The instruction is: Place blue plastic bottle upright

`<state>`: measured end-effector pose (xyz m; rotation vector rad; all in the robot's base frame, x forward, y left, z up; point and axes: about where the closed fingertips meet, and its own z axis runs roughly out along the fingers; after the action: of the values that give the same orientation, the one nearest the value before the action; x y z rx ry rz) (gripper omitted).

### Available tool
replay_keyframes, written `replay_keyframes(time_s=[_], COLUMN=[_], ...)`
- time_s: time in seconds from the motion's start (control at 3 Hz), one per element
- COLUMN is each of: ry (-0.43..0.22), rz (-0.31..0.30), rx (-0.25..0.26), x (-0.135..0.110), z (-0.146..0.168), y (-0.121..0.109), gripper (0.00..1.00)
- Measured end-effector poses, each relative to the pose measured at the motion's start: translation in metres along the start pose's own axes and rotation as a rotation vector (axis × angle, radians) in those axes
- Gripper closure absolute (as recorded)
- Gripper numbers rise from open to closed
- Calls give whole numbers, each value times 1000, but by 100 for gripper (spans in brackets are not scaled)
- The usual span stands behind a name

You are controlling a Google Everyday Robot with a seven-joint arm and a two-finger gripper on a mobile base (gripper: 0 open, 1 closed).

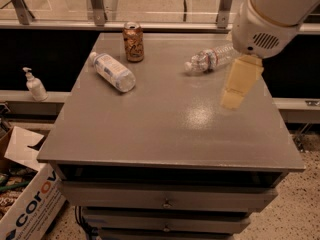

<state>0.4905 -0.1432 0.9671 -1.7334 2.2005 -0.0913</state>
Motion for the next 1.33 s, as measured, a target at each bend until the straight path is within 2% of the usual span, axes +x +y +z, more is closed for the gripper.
replay_keyframes(time_s=[0.33,0.67,1.0,1.33], ry=[-13,-36,-26,-19], rz=[1,12,16,43], rx=[0,-6,-7,10], x=[-38,-104,-100,-108], z=[17,60,66,74], y=[-13,-45,-43,-60], gripper=[0,0,0,0])
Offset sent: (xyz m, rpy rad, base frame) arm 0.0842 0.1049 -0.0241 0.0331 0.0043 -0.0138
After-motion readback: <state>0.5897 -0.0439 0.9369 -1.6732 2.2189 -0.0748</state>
